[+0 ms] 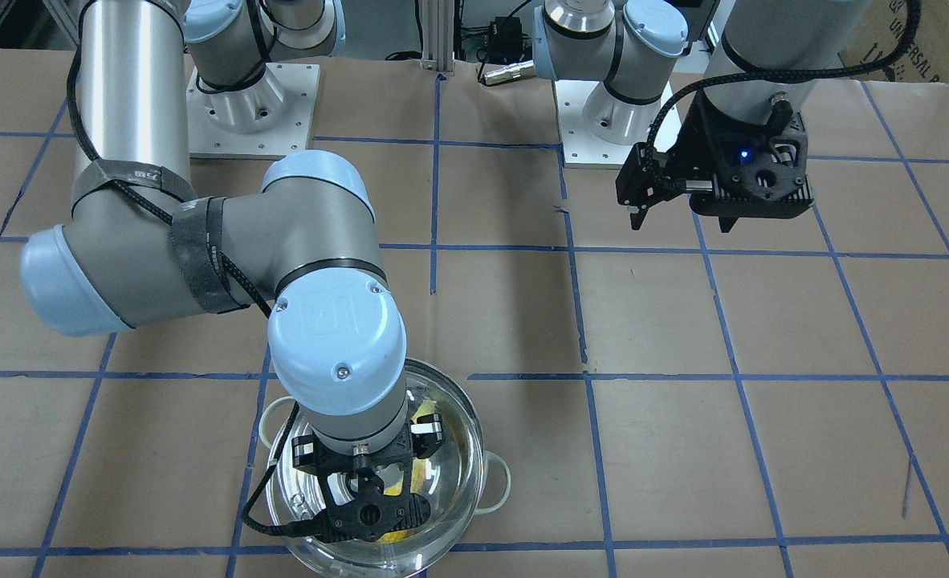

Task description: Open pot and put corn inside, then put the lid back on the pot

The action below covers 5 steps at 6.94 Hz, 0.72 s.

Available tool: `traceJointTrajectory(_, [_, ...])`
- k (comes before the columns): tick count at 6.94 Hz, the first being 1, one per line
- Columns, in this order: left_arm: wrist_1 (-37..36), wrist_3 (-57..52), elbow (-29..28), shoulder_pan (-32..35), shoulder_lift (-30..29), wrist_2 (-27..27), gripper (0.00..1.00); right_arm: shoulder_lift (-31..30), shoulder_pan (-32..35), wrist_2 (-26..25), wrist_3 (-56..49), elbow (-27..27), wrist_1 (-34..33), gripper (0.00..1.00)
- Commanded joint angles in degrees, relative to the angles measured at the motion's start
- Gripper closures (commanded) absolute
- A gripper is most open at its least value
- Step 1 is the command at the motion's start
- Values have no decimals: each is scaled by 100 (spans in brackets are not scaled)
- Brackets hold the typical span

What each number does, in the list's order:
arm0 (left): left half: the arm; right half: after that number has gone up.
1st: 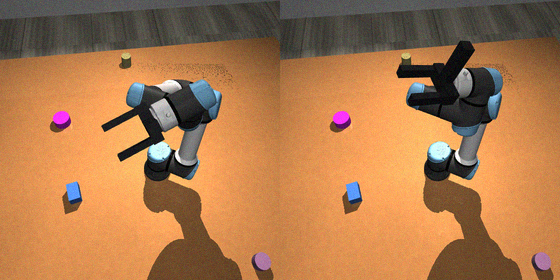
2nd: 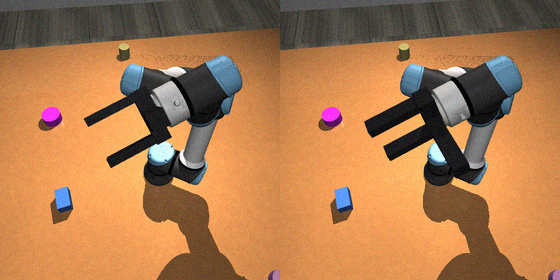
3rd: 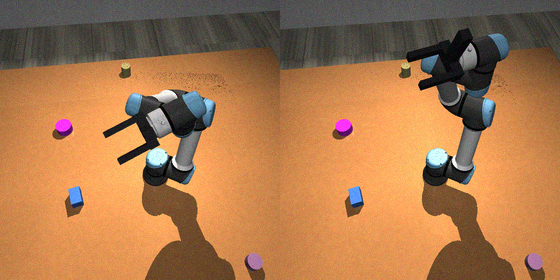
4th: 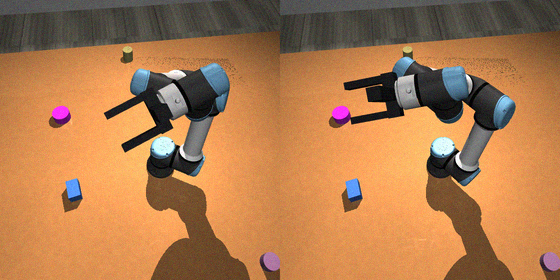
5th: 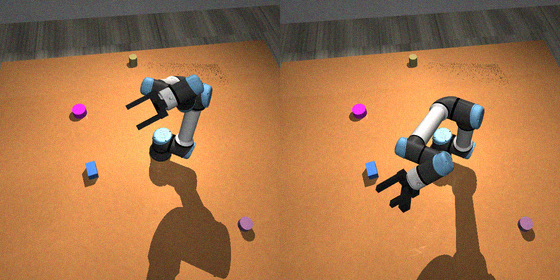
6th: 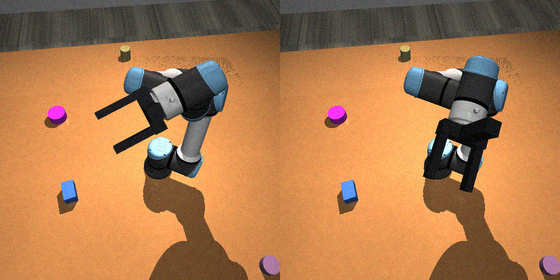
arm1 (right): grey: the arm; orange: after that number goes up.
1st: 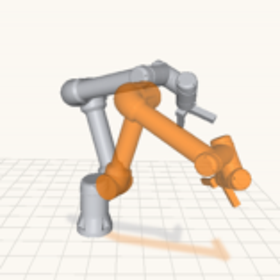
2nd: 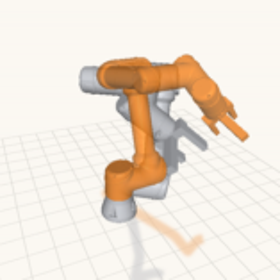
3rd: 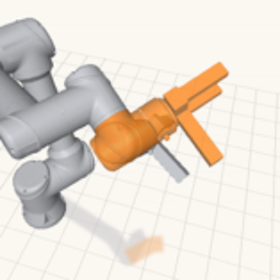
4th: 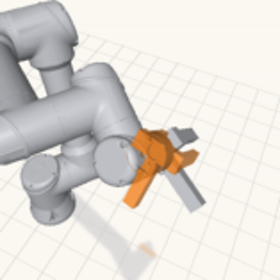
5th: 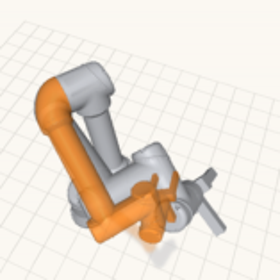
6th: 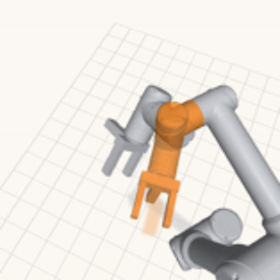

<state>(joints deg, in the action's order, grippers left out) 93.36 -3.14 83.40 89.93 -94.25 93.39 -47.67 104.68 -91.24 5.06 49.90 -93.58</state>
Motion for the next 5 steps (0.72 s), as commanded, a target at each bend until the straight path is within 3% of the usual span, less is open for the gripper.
traceJointTrajectory(1, [25, 6, 10, -2, -6, 12, 0, 4, 0, 1, 39, 28, 51, 92])
traceJointTrajectory(5, [-10, 6, 186, -29, 118, 38, 0, -40, 96, 1, 162, 90, 121, 92])
